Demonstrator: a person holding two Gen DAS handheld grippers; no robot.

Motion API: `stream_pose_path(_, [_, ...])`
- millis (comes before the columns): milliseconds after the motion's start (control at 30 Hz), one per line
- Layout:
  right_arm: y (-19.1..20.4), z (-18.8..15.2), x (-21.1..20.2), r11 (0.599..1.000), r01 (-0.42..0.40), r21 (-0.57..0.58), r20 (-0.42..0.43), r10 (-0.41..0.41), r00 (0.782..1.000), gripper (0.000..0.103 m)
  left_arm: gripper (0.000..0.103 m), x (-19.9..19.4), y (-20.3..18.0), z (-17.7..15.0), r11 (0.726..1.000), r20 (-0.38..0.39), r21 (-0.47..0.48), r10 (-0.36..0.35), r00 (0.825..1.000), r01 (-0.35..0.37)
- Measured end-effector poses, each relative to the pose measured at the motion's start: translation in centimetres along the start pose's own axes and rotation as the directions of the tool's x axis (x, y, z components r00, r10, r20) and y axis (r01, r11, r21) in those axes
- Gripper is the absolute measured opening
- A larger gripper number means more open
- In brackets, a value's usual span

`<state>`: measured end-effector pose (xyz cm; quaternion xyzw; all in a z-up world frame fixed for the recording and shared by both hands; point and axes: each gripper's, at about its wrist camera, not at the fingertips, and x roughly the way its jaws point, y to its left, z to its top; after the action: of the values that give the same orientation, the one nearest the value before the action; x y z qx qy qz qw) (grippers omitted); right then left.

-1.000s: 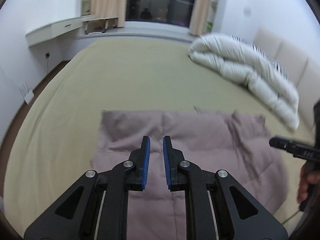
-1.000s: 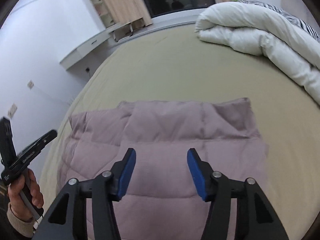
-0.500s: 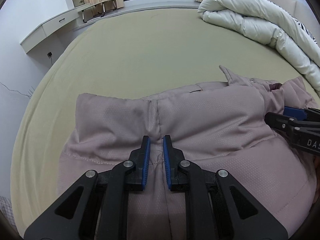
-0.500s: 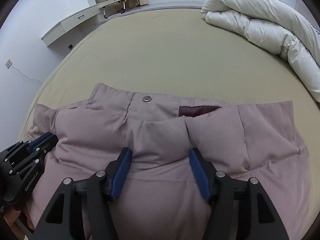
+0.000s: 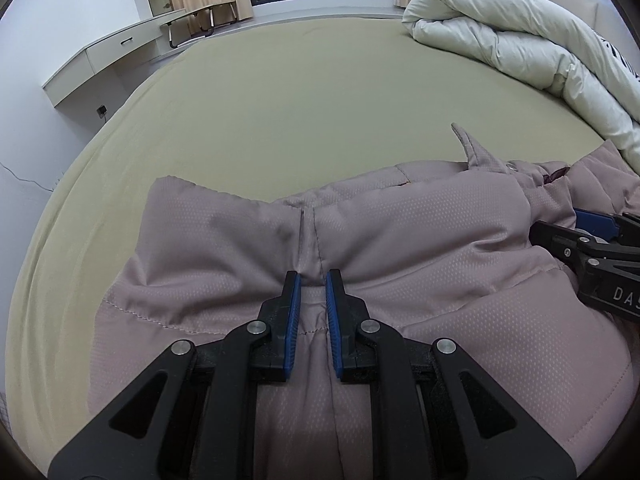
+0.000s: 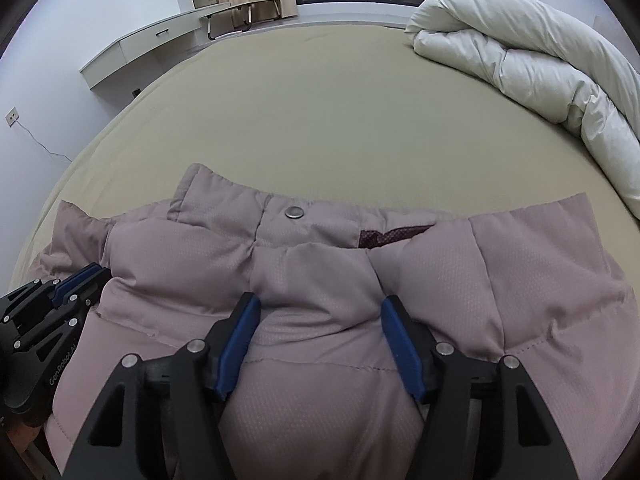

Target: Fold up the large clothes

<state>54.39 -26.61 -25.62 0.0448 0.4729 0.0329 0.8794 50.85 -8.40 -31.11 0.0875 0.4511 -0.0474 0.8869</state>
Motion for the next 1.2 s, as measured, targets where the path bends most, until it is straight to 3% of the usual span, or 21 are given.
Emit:
stream_pose_path(200, [0.1,-0.3,-0.2,1.0,0.005,0.001,0.039,-0.005,0.999,0.067,0.012,0.0,0.6,0.3,0.999,-0.01,-0.026,-0.04,0.999,0.04])
stream_pose_path(333, [-1.0,-0.7,-4.8,0.998,-0.062,0.011,0.046,0.061,0.997,0.067,0.013,-4.3,1.6,-0.2,0.997,-0.009,-0.027,-0.069,0.998,0.068])
stream_pose_path(433, [-2.9,-3.0,-10.4,1.0,-0.019,0.008,0.179,0.017,0.984,0.069,0.013,-9.0,1.6,-2.0,0.994,0.055,-0.041,-0.095,0.994,0.097])
stream_pose_path(500, [-4.9,-4.4,-11.9,0.998,0.048,0.042,0.194,-0.055,0.979,0.069,0.013,-10.3,0.5,-3.1,0.995,0.074,-0.005,-0.101,0.992,0.101])
stream_pose_path(567, [-7.6,-5.4,-10.8,0.992,0.09,0.086,0.119,-0.1,0.988,0.069,0.013,-9.2,-0.6,-3.5,0.997,0.05,0.038,-0.073,0.996,0.071])
stream_pose_path(633, [-10.3,-6.1,-9.3,0.986,0.062,0.155,0.068,-0.073,0.995,0.071,0.013,-7.5,-0.9,-3.6,0.997,0.046,0.036,-0.063,0.997,0.061])
stream_pose_path(833, [-12.9,-6.8,-5.9,0.974,0.032,0.223,0.078,-0.051,0.996,0.081,0.013,-4.5,-0.9,-3.3,0.998,0.059,0.028,-0.064,0.996,0.063])
stream_pose_path(1000, [-13.8,-7.2,-4.8,0.971,-0.011,0.24,0.098,-0.013,0.995,0.082,0.012,-3.0,-1.2,-3.7,0.997,0.086,0.007,-0.078,0.993,0.078])
stream_pose_path(1200, [-13.0,-7.7,-4.9,0.975,0.025,0.219,0.111,-0.05,0.993,0.082,0.012,-2.6,0.0,-3.3,0.988,0.069,-0.031,-0.146,0.987,0.148])
